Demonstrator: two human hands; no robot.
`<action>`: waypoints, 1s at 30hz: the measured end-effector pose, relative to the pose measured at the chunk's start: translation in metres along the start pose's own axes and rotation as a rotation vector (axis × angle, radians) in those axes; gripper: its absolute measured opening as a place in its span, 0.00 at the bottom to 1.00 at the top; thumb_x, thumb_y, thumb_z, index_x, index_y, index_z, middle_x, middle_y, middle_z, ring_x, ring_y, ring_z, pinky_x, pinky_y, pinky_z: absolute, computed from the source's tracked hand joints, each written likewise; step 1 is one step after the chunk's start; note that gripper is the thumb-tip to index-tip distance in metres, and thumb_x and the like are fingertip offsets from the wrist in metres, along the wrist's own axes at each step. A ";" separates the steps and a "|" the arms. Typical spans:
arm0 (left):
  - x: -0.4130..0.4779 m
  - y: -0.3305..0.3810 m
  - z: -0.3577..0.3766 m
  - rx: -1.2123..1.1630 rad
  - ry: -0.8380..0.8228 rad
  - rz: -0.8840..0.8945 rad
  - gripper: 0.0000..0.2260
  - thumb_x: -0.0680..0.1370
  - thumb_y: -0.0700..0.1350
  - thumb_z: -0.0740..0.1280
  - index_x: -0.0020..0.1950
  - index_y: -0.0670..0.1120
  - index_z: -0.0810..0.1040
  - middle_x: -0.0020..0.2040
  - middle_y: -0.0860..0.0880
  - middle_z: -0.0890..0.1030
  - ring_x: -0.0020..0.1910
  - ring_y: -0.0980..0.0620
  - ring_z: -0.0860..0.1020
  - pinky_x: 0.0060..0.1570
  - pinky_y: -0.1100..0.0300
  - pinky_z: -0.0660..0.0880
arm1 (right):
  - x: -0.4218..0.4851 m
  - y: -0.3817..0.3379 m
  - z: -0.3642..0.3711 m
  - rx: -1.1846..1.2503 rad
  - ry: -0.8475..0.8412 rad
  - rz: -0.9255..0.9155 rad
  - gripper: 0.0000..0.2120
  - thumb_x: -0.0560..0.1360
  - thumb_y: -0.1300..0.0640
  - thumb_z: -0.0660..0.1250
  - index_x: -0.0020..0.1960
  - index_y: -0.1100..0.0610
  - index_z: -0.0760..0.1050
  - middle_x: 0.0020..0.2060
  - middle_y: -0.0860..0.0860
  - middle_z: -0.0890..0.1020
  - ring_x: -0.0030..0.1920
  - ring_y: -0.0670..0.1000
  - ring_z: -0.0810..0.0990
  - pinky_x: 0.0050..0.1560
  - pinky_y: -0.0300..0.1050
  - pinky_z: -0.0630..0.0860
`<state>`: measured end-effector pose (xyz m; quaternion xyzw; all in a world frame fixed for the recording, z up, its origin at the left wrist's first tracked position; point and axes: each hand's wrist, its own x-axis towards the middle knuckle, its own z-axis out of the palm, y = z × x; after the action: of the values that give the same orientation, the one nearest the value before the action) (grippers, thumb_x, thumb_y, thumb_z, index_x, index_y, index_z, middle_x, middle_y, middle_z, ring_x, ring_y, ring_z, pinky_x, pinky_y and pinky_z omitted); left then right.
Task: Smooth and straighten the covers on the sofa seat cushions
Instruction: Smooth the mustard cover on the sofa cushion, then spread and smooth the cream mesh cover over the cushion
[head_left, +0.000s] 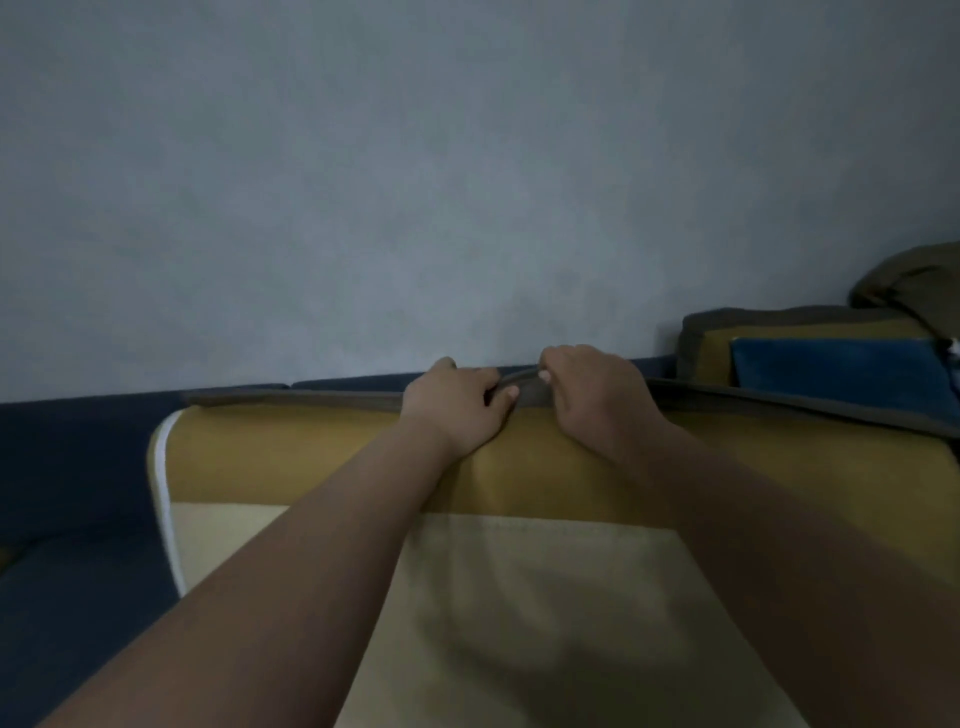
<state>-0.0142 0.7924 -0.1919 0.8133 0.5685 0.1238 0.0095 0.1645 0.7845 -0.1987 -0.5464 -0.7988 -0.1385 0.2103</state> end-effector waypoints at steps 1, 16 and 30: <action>0.022 -0.002 0.010 -0.023 -0.014 -0.021 0.13 0.81 0.60 0.52 0.47 0.54 0.69 0.41 0.49 0.74 0.57 0.48 0.71 0.44 0.55 0.69 | 0.014 0.016 0.017 -0.004 0.057 -0.023 0.09 0.81 0.57 0.55 0.45 0.56 0.72 0.37 0.50 0.73 0.38 0.52 0.72 0.37 0.47 0.64; 0.257 -0.073 0.154 0.037 -0.169 -0.329 0.19 0.81 0.57 0.54 0.60 0.48 0.77 0.60 0.45 0.78 0.59 0.44 0.75 0.48 0.56 0.67 | 0.131 0.082 0.228 -0.096 -0.025 0.191 0.24 0.79 0.42 0.45 0.58 0.53 0.75 0.51 0.52 0.80 0.51 0.54 0.76 0.55 0.52 0.68; 0.288 -0.222 0.365 -0.084 -0.208 -0.388 0.18 0.81 0.58 0.55 0.45 0.50 0.79 0.42 0.51 0.79 0.42 0.52 0.76 0.37 0.58 0.70 | 0.167 0.084 0.490 0.188 -0.317 0.138 0.18 0.82 0.46 0.50 0.57 0.54 0.74 0.53 0.51 0.77 0.54 0.52 0.73 0.55 0.49 0.66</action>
<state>-0.0484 1.1833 -0.5256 0.6961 0.7045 0.0584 0.1255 0.1003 1.1720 -0.5457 -0.5927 -0.7920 0.0394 0.1411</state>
